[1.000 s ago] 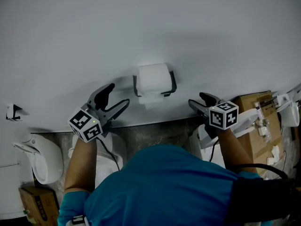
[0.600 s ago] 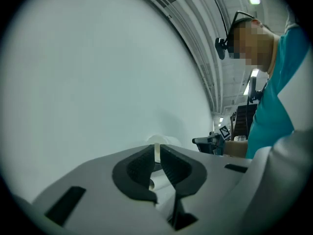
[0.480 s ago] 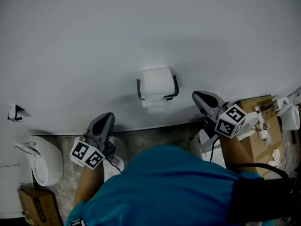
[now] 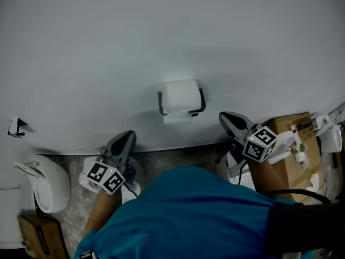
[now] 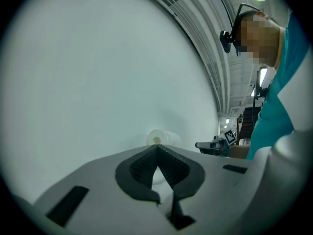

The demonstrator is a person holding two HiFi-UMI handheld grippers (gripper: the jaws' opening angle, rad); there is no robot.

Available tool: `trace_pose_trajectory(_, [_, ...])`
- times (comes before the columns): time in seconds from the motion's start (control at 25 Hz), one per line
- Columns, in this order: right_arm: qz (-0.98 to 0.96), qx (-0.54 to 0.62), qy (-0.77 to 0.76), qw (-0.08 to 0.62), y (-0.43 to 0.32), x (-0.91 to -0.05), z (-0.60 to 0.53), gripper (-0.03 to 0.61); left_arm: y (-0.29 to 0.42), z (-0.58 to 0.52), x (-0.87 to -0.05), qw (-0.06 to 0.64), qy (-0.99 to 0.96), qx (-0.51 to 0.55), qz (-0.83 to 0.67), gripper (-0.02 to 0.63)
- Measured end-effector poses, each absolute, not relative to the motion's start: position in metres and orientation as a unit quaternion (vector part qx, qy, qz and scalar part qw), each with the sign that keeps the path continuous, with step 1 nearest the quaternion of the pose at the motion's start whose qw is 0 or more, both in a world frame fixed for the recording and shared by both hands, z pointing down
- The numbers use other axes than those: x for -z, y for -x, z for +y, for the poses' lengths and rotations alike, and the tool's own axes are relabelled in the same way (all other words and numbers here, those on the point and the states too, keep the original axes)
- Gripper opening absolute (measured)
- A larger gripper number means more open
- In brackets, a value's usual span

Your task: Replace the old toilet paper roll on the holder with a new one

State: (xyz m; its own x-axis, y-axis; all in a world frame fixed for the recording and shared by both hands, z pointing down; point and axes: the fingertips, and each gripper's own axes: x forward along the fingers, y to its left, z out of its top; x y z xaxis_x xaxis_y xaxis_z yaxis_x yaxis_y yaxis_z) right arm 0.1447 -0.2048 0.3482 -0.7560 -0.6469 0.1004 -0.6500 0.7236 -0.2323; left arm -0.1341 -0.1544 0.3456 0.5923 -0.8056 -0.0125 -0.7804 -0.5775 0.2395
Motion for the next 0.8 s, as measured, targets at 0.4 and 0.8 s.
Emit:
trace_pose_trajectory(0.4, [-0.931, -0.102, -0.349, 0.025, -0.1432, -0.3439, -0.2047, 0.0, 0.1305, -0.1541, -0.3447, 0.105, -0.889, 0.05, -0.442, 0.008])
trace_pose_trajectory(0.8, [-0.932, -0.101, -0.348, 0.026, -0.1421, -0.3427, -0.2047, 0.0, 0.1291, -0.1546, -0.3434, 0.108, -0.89, 0.05, -0.439, 0.008])
